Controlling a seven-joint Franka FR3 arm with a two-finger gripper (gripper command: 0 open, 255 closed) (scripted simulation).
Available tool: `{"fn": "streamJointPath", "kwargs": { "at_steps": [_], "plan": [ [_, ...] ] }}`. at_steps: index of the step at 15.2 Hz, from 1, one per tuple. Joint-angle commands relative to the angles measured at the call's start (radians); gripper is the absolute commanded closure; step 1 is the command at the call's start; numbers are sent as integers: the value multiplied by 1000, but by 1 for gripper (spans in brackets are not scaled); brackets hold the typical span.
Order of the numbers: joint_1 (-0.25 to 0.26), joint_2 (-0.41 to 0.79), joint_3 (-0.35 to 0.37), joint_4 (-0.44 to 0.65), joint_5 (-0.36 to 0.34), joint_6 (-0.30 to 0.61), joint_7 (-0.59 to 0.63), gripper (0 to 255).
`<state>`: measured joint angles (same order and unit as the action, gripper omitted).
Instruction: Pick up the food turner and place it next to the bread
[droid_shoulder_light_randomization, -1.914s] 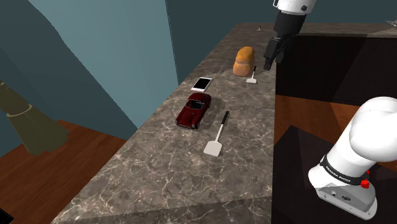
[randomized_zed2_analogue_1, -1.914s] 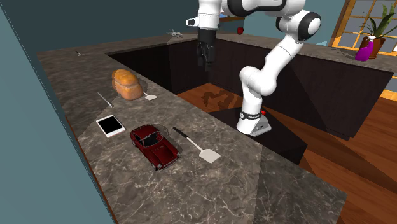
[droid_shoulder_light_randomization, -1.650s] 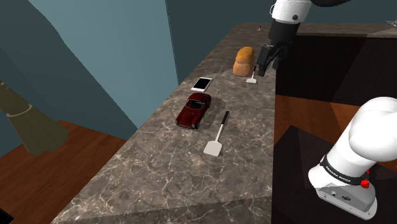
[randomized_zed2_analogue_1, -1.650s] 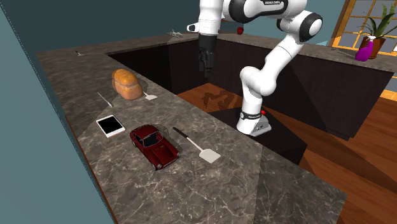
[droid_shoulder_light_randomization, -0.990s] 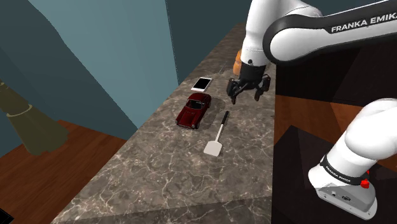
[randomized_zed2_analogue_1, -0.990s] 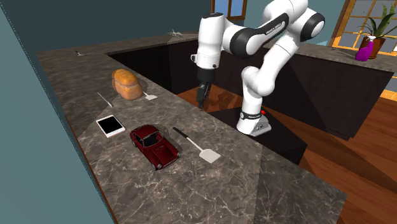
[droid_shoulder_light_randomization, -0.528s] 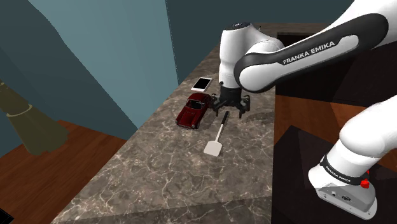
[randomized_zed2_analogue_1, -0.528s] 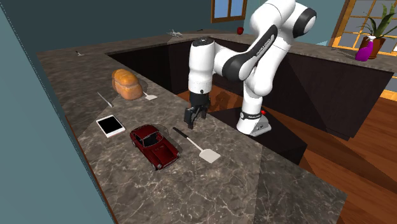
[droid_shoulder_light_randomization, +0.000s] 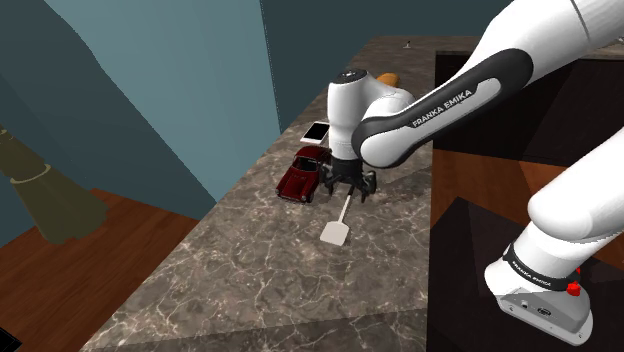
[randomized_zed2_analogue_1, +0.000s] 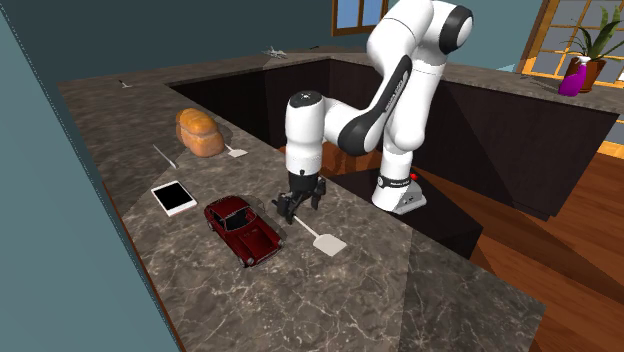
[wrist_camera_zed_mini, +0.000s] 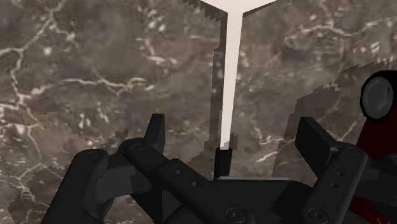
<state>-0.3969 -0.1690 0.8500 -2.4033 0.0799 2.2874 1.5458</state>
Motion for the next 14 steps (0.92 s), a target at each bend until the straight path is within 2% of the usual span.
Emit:
{"fn": "streamJointPath", "kwargs": {
  "at_steps": [1, 3, 11, 12, 14],
  "plan": [
    [-8, 27, 10, -10, -24, 30, 20, 0],
    [-14, 48, 17, -18, -44, 53, 35, 0],
    [-14, 48, 16, -18, -44, 53, 35, 0],
    [-14, 48, 16, -18, -44, 53, 35, 255],
    [-14, 48, 16, -18, -44, 53, 35, 255]
  ]
}}
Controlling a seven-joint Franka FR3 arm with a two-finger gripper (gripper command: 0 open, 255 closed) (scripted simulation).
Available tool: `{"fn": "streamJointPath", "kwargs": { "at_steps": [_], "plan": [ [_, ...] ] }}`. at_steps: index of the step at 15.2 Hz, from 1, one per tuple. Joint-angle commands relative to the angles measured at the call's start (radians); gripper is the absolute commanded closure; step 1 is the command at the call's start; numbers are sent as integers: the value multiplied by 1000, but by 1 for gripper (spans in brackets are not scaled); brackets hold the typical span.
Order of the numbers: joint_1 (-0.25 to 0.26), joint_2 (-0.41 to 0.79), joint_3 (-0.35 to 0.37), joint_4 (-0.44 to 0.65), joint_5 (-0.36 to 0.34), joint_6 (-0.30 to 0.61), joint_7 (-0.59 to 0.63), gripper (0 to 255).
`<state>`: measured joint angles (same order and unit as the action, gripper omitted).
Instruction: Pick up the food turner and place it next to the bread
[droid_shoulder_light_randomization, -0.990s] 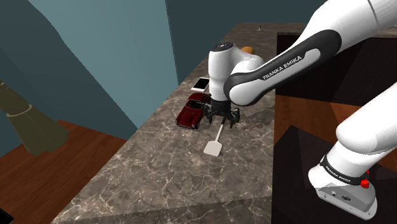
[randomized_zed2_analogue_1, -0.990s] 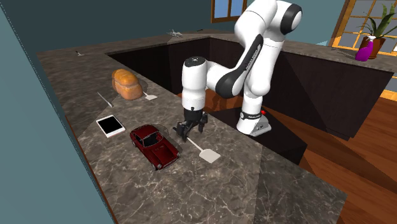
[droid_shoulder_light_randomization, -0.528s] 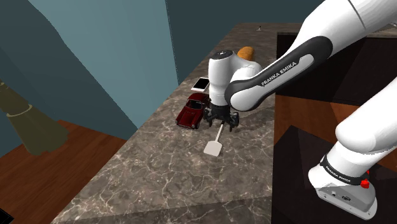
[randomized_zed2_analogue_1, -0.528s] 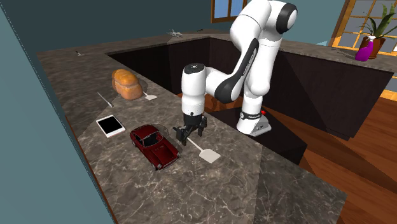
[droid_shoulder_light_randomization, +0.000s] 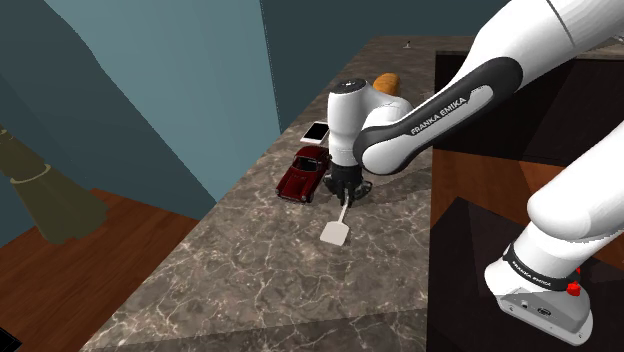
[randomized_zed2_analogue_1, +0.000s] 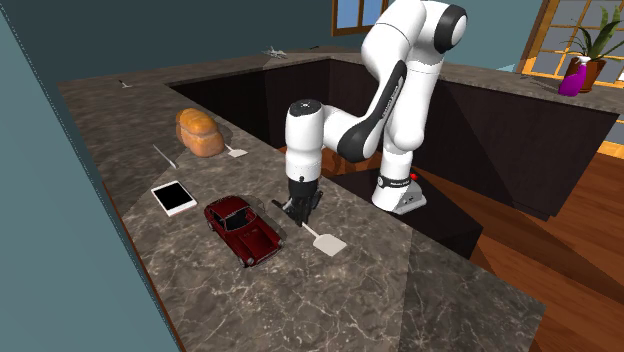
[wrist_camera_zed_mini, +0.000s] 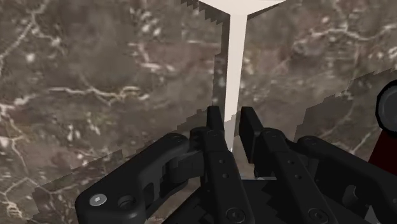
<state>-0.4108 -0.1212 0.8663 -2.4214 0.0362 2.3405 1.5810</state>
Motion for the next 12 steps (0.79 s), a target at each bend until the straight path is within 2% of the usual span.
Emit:
{"fn": "streamJointPath", "kwargs": {
  "at_steps": [1, 7, 12],
  "plan": [
    [0, 0, 0, 0, 0, 0, 0, 255],
    [0, 0, 0, 0, 0, 0, 0, 255],
    [15, -63, -23, 28, 56, -74, -46, 255]
  ]
}}
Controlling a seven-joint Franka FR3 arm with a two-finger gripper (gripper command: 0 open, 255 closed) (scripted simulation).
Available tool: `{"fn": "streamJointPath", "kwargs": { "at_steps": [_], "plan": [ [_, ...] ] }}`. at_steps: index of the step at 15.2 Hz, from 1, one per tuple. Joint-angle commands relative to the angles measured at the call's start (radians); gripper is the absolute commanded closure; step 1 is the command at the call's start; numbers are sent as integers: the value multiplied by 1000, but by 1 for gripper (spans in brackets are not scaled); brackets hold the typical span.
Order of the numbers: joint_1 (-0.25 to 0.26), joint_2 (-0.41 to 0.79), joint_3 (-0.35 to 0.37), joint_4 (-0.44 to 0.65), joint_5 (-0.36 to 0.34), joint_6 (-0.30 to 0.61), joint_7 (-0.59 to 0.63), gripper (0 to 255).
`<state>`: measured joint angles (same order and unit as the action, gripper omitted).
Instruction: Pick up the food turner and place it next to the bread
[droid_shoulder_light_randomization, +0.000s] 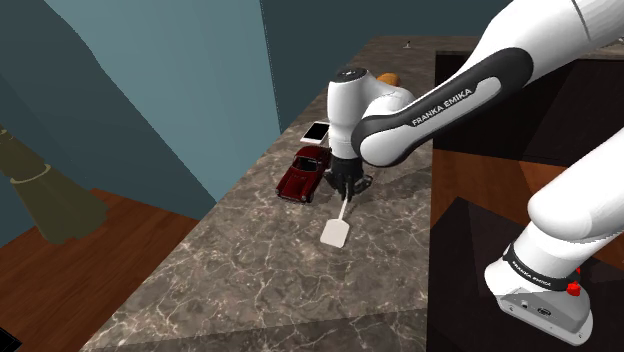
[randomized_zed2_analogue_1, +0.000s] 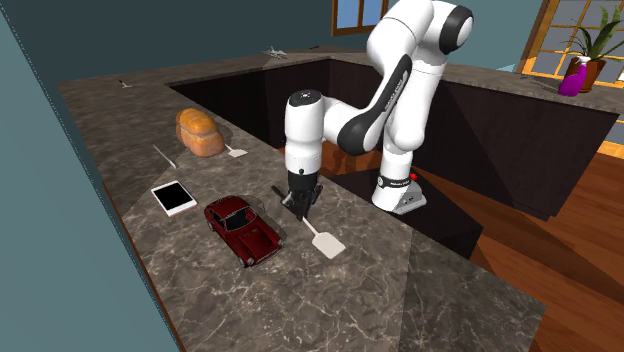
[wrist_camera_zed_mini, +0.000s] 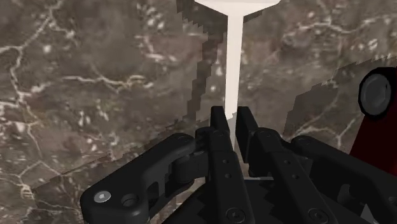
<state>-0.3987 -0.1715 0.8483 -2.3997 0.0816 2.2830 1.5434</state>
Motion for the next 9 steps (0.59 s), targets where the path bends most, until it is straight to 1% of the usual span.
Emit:
{"fn": "streamJointPath", "kwargs": {
  "at_steps": [1, 9],
  "plan": [
    [6, -23, -9, 13, 19, -31, -16, 255],
    [25, -98, -48, 72, 67, -149, -61, 255]
  ]
}}
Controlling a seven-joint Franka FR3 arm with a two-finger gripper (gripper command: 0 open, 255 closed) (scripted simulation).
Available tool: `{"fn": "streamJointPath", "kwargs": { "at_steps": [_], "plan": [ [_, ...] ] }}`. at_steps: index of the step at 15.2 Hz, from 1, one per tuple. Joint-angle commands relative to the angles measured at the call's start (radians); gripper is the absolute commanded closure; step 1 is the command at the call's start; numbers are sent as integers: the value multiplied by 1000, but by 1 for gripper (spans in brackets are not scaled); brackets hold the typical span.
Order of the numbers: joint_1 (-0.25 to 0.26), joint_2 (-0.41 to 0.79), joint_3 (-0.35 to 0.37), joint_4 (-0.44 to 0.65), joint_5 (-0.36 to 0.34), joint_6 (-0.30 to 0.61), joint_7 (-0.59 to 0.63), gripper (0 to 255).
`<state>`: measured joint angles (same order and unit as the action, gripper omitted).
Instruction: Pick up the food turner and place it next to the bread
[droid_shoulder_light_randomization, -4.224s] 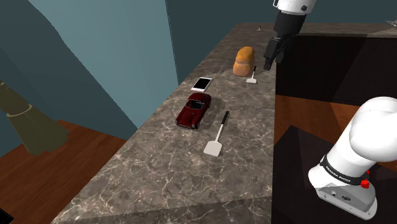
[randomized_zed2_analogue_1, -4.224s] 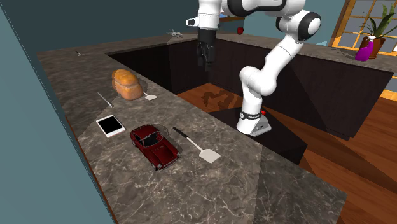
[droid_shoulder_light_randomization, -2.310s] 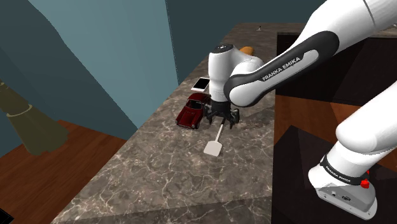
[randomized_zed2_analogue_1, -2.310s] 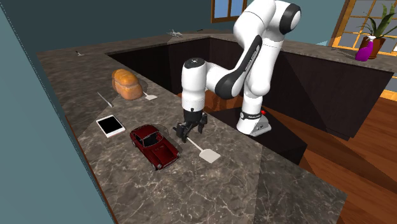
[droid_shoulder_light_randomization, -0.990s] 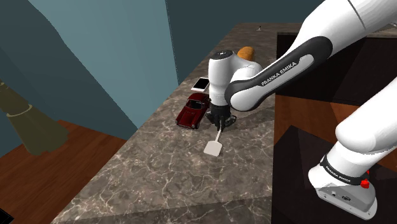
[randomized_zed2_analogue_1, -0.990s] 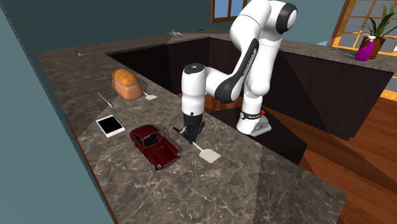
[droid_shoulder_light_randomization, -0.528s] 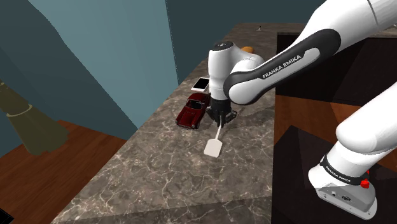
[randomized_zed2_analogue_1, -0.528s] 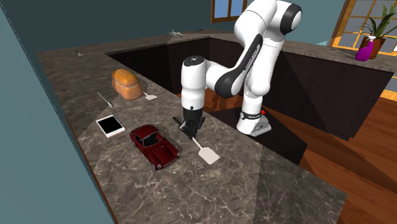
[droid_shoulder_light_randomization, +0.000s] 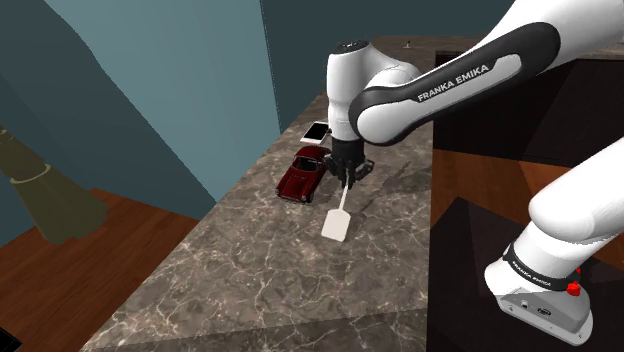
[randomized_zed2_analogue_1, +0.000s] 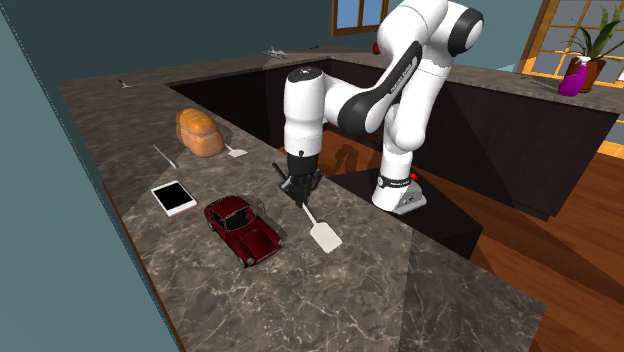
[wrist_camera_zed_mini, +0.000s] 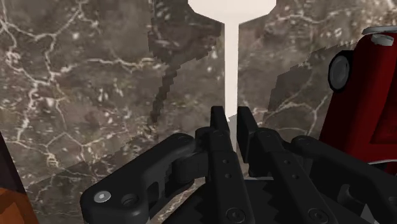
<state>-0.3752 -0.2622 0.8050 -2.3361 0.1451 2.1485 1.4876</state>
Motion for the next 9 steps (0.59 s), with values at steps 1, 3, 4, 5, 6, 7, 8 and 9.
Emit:
{"fn": "streamJointPath", "kwargs": {
  "at_steps": [1, 3, 4, 5, 6, 7, 8, 9],
  "plan": [
    [3, -15, -9, 16, 8, -29, -9, 255],
    [6, -29, -18, 33, 14, -58, -16, 255],
    [7, -35, -23, 42, 17, -72, -20, 255],
    [8, -41, -27, 51, 20, -86, -23, 255],
    [9, -47, -31, 60, 22, -101, -26, 255],
    [10, -53, -35, 70, 24, -115, -29, 255],
    [11, -58, -39, 80, 26, -129, -31, 255],
    [12, -63, -43, 89, 27, -143, -34, 255]
  ]
}}
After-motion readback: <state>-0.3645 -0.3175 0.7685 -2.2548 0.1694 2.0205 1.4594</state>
